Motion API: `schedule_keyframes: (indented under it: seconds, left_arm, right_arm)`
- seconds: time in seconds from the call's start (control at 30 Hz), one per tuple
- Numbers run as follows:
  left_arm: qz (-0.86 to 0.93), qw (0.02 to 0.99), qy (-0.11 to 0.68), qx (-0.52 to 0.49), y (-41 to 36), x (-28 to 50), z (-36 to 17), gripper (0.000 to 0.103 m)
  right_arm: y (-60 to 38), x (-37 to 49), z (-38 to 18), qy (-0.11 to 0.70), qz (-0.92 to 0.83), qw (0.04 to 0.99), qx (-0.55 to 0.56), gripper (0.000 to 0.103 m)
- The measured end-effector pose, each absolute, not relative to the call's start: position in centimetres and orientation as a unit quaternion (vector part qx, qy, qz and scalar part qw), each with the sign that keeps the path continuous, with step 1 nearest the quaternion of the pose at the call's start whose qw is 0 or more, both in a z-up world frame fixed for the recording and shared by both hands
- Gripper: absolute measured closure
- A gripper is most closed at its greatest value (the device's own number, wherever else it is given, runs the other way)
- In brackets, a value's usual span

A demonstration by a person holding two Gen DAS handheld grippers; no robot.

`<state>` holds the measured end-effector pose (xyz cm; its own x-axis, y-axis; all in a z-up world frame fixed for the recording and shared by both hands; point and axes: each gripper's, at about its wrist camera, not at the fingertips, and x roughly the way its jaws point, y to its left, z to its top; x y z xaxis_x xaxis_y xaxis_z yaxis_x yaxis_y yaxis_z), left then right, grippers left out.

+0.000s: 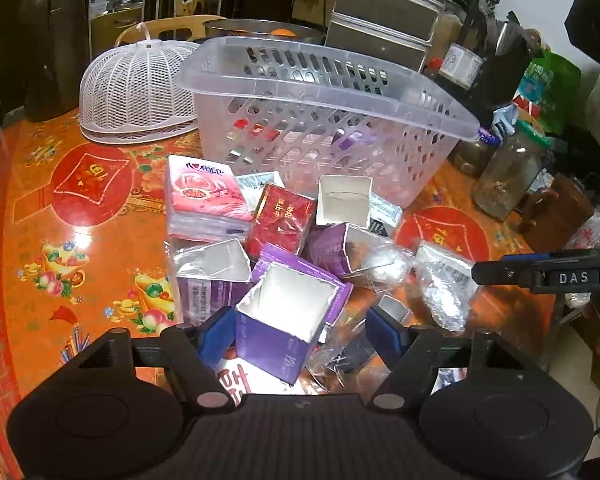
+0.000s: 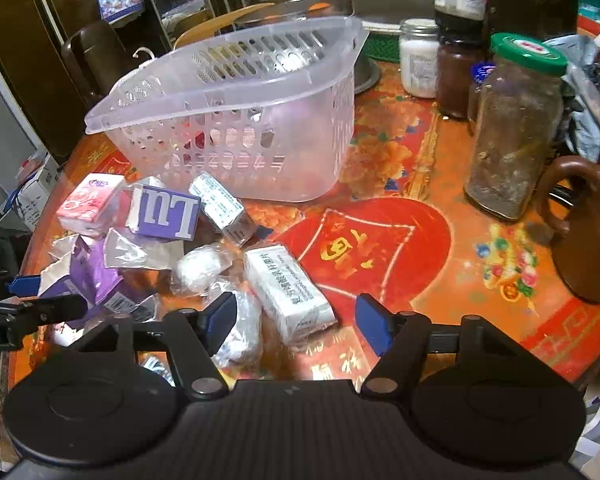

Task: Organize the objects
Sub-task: 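Grasp the purple box with the left tool while the right tool grasps a white packet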

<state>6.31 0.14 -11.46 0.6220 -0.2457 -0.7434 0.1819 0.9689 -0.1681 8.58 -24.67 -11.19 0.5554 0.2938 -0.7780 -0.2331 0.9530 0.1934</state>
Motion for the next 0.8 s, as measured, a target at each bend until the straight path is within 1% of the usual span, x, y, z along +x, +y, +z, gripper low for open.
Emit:
schedule_keyframes:
  seconds: [0.07, 0.13, 0.2, 0.23, 0.27, 0.4, 0.53, 0.8]
  left_arm:
    - [-0.118, 0.902, 0.414, -0.034, 0.0, 6.3, -11.7, 0.028]
    - [-0.117, 0.904, 0.41, -0.034, 0.0, 6.4, -11.9, 0.028]
    - [-0.117, 0.904, 0.41, -0.032, 0.0, 6.5, -12.1, 0.031]
    - [-0.117, 0.903, 0.411, -0.033, 0.1, 6.6, -12.2, 0.036]
    - [-0.118, 0.902, 0.413, -0.035, 0.2, 6.7, -12.4, 0.041]
    - [-0.122, 0.904, 0.408, -0.041, 0.4, 6.4, -12.4, 0.049]
    - [-0.126, 0.907, 0.4, -0.049, 0.6, 5.7, -11.7, 0.05]
    - [-0.124, 0.917, 0.37, -0.08, 2.0, 4.2, -8.8, 0.05]
  right_arm:
    - [-24.5, 9.3, -11.8, 0.458, 0.151, 0.875, 0.024, 0.037]
    - [-24.4, 9.7, -12.3, 0.469, 0.156, 0.869, 0.025, 0.041]
    - [-24.4, 10.0, -12.6, 0.475, 0.165, 0.864, 0.029, 0.049]
    - [-24.4, 10.1, -12.8, 0.479, 0.169, 0.861, 0.031, 0.054]
    - [-24.5, 10.1, -12.8, 0.48, 0.173, 0.86, 0.033, 0.057]
    - [-24.4, 9.8, -12.7, 0.478, 0.181, 0.859, 0.032, 0.059]
    - [-25.0, 9.4, -11.8, 0.473, 0.175, 0.862, 0.052, 0.06]
    - [-25.7, 7.4, -8.1, 0.439, 0.175, 0.878, 0.068, 0.06]
